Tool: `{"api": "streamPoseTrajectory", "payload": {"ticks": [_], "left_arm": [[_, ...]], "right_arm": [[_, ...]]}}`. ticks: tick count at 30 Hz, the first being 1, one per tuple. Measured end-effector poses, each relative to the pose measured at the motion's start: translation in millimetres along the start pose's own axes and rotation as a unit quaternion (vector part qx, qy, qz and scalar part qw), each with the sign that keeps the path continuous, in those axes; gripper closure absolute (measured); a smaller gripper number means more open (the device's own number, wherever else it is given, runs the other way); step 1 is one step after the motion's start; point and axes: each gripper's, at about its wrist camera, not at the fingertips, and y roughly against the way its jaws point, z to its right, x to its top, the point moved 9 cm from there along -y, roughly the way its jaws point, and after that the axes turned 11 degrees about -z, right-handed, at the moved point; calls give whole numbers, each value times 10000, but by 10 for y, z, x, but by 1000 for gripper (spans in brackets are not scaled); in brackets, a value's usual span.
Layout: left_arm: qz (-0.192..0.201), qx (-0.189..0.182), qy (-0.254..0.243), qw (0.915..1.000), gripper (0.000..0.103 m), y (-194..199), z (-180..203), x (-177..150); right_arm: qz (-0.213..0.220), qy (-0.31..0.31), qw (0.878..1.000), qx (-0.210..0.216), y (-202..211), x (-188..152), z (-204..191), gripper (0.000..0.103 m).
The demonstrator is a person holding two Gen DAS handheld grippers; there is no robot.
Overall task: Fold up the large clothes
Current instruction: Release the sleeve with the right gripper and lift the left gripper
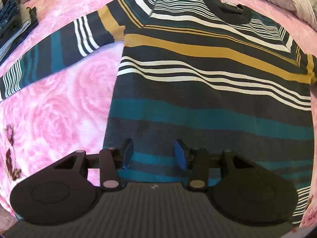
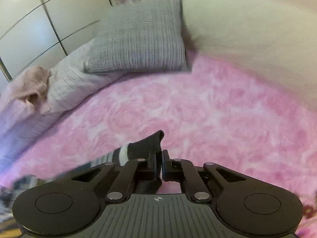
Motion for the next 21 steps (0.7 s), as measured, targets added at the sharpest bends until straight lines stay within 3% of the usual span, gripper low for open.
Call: {"api": "streamPoseTrajectory", "payload": {"ticks": [3, 5, 7, 9, 10, 12, 13, 14, 15, 18, 21], "left_arm": [[10, -5, -27, 10000, 61, -17, 43, 13], [-11, -9, -13, 10000, 60, -48, 61, 12], [-54, -42, 38, 10000, 60, -96, 66, 8], [-72, -54, 128, 9999, 60, -109, 39, 0], [-52, -59, 174, 9998, 60, -94, 12, -5], [60, -6, 273, 9996, 56, -32, -104, -16], [99, 43, 344, 9994, 55, -8, -181, -29], [113, 89, 425, 9990, 54, 6, -254, -36], [125, 149, 554, 9983, 54, 16, -360, -46], [234, 319, 991, 9943, 54, 53, -720, -46], [413, 532, 1444, 9872, 53, 94, -1169, -21]], "right_arm": [[-579, -228, 9980, -58, -10, -62, 176, 103], [-788, -414, 9952, -397, -100, -175, 352, 103], [-787, -198, 9885, -1273, -290, -311, 615, 103], [-1217, -502, 9752, -1780, -535, -543, 940, 103], [-1299, -778, 9737, -1700, -571, -643, 1028, 103], [-707, -1231, 9795, -1432, -409, -714, 1036, 103], [-649, -1435, 9801, -1206, -350, -792, 997, 103], [-714, -1564, 9797, -1033, -317, -890, 947, 99], [-755, -1607, 9797, -929, -287, -970, 884, 89], [-844, -1619, 9794, -863, -208, -1150, 674, 69], [-863, -1833, 9768, -691, -215, -1307, 455, 64]]}}
